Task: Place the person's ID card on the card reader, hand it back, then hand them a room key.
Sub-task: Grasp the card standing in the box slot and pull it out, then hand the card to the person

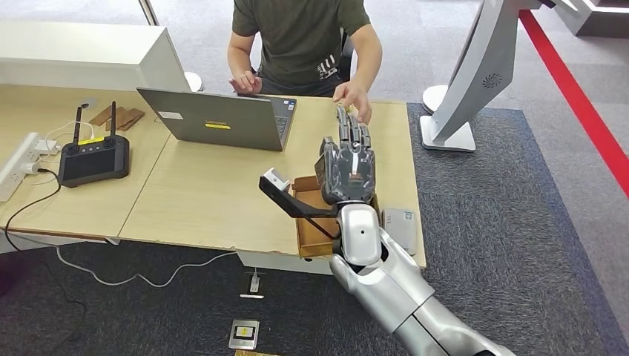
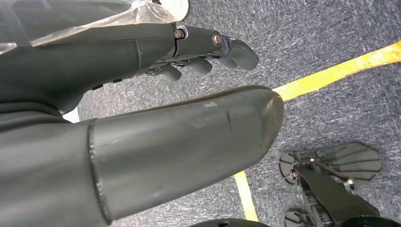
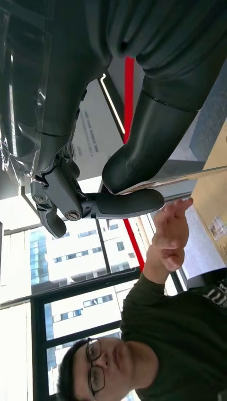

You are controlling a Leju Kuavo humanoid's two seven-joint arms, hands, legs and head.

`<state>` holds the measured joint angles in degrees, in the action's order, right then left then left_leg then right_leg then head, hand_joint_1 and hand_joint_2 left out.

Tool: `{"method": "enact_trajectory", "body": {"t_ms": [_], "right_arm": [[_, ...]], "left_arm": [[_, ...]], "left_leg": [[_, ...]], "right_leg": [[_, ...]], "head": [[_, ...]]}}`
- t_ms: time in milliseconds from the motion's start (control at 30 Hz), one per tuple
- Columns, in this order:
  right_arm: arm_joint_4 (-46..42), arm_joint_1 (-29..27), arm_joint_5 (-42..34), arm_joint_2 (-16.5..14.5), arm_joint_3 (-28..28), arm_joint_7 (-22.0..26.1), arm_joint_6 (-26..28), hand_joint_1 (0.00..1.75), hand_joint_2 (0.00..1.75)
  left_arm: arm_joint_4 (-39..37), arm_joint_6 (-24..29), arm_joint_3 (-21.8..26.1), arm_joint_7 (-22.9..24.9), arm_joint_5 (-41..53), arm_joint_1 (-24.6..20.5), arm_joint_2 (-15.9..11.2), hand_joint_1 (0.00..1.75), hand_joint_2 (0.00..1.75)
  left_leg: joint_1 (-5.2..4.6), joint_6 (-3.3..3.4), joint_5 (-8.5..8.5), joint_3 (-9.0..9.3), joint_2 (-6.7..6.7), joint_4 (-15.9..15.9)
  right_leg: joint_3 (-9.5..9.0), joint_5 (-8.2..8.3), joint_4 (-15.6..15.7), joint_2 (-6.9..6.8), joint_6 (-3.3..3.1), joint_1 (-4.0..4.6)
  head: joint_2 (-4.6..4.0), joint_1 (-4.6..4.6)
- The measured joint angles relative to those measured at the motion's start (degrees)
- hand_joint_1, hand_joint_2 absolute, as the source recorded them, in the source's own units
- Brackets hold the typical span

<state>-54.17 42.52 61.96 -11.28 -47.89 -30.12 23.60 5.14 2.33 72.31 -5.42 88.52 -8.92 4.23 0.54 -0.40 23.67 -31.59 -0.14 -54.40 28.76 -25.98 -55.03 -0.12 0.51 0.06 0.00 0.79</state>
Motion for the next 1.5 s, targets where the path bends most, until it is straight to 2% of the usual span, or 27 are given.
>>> {"method": "enact_trajectory", "body": {"t_ms": [267,767,967,1133,1400,1500], "right_arm": [[2.85,0.42,-1.51,-2.87,-0.67,1.7,0.83,1.75,1.75],[7.39,0.47,-2.16,-4.74,-1.8,3.53,1.22,1.75,1.75],[9.84,0.45,-3.09,-5.96,-2.08,5.91,2.41,1.75,1.75],[12.14,0.07,-6.51,-7.35,-2.57,8.55,3.58,1.75,1.75],[14.29,-0.14,-9.53,-8.39,-4.5,8.85,4.17,1.75,1.75],[14.86,-0.1,-13.21,-8.44,-5.79,9.2,4.12,1.75,1.75]], "left_arm": [[0.0,0.74,0.11,-0.18,-0.23,0.69,0.05,0.0,0.0],[-0.02,1.88,1.42,-0.04,-1.01,1.12,0.21,0.0,0.0],[-0.03,3.13,2.55,0.24,-1.88,1.15,0.49,0.0,0.0],[-0.14,5.38,4.5,0.48,-3.82,1.17,0.85,0.0,0.0],[-0.46,6.29,7.06,0.78,-4.5,1.17,1.09,0.0,0.0],[-0.52,7.96,8.33,1.13,-6.03,1.16,1.19,0.0,0.0]], "left_leg": [[-0.01,0.0,0.0,0.0,0.0,0.0],[0.0,0.0,0.0,0.0,0.0,0.0],[0.0,0.0,0.0,0.0,0.0,0.0],[0.0,0.0,0.0,0.0,0.0,0.0],[0.0,0.0,0.0,0.0,0.0,0.0],[0.0,0.0,0.0,0.0,-0.01,0.0]], "right_leg": [[0.0,0.0,0.01,0.0,0.0,-0.01],[0.01,0.0,0.01,0.0,0.0,-0.01],[0.01,0.0,0.01,0.0,0.0,-0.01],[0.01,0.0,0.01,0.0,0.0,-0.01],[0.01,0.0,0.01,0.0,0.0,-0.01],[0.0,0.0,0.01,0.0,0.0,-0.01]], "head": [[0.0,0.0],[0.0,0.01],[0.0,-0.01],[0.0,-0.01],[0.0,-0.01],[0.0,0.0]]}}
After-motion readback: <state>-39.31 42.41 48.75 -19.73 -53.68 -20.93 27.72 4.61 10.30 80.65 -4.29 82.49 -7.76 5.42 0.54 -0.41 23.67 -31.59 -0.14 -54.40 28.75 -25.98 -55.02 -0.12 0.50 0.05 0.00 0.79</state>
